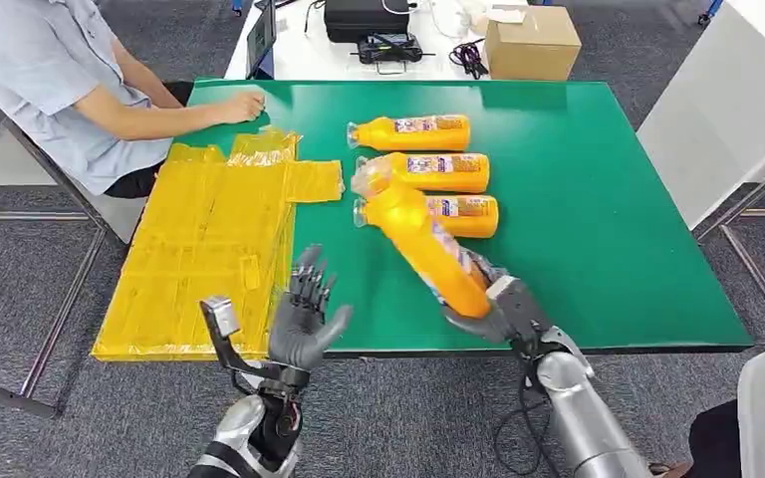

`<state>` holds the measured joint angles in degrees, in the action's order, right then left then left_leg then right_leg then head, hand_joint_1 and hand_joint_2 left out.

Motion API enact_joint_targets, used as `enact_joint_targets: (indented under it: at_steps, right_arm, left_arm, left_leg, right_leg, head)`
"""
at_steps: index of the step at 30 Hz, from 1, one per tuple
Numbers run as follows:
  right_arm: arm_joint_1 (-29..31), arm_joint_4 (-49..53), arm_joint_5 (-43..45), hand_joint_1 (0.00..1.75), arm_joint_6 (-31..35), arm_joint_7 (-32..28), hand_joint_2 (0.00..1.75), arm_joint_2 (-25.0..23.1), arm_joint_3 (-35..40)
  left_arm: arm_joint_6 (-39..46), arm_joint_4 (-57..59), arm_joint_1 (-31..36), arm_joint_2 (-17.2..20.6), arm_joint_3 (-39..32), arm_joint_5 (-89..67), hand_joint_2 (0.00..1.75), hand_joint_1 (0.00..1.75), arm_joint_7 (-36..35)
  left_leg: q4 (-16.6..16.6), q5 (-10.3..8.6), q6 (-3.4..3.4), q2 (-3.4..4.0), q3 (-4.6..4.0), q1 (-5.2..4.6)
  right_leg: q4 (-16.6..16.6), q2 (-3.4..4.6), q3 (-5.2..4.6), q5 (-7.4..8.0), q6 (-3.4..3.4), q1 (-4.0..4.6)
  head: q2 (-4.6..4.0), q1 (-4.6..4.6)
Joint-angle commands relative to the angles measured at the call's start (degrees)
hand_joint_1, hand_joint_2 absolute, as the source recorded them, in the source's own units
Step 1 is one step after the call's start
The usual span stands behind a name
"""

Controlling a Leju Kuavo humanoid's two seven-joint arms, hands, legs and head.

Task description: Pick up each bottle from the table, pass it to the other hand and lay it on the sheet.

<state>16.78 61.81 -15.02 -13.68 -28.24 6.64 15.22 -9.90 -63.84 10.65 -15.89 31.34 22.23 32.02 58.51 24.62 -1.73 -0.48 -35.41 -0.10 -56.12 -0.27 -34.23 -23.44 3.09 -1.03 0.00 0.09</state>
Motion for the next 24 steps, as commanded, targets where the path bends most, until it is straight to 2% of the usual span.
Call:
enact_joint_targets:
  at_steps: [1, 8, 18, 19, 20, 24]
  right_arm:
    - [8.13, -11.8, -2.35, 1.75, 1.17, -0.41, 1.75, -2.45, 8.62]
    - [12.39, -17.51, -5.76, 1.75, 0.92, -1.0, 1.75, -2.99, 15.43]
    - [9.21, -8.83, -6.97, 1.75, 4.11, -2.71, 1.75, -3.64, 16.92]
    - [8.68, -7.44, -7.67, 1.75, 5.01, -3.17, 1.75, -3.43, 17.3]
    - [8.46, -6.84, -7.92, 1.75, 5.42, -3.4, 1.75, -3.41, 17.37]
    - [7.15, -4.71, -6.79, 1.75, 6.02, -3.86, 1.75, -4.5, 16.45]
  left_arm:
    - [-2.85, 7.4, 4.86, 1.76, 2.71, 0.38, 1.75, 0.0, -1.5]
    - [-6.48, 9.84, 6.98, 0.06, 0.91, 1.84, 1.75, 0.0, -3.95]
    - [-3.6, 11.41, 8.68, -0.49, -3.12, 3.06, 1.75, 0.0, -3.83]
    - [-3.48, 10.99, 8.72, -0.46, -3.51, 3.18, 1.75, 0.0, -3.72]
    - [-3.42, 10.89, 8.79, -0.45, -3.68, 3.24, 1.75, 0.0, -3.72]
    - [-2.87, 10.59, 9.05, -0.59, -5.23, 4.33, 1.75, 0.0, -3.91]
  left_leg:
    - [-0.06, 0.09, 0.12, 0.24, 0.34, 0.04]
    - [-0.02, 0.09, 0.09, 0.26, 0.26, 0.05]
    - [-0.02, 0.02, 0.06, 0.07, 0.1, 0.03]
    - [0.0, 0.17, 0.16, 0.17, 0.41, 0.09]
    - [-0.01, 0.04, 0.07, 0.06, 0.12, 0.03]
    - [-0.01, 0.02, 0.05, 0.06, 0.07, 0.04]
  right_leg:
    - [0.04, 0.22, 0.25, -0.04, -0.17, 0.05]
    - [0.02, 0.24, 0.18, -0.02, -0.13, 0.06]
    - [0.01, 0.05, 0.08, -0.02, -0.09, 0.04]
    - [0.0, 0.14, 0.37, -0.13, -0.22, 0.1]
    - [0.0, 0.05, 0.09, -0.04, -0.1, 0.04]
    - [0.01, 0.05, 0.04, -0.02, -0.07, 0.04]
  head:
    - [0.0, -0.02]
    - [0.0, -0.02]
    - [0.0, -0.02]
    - [0.0, -0.02]
    - [0.0, -0.02]
    - [0.0, 0.0]
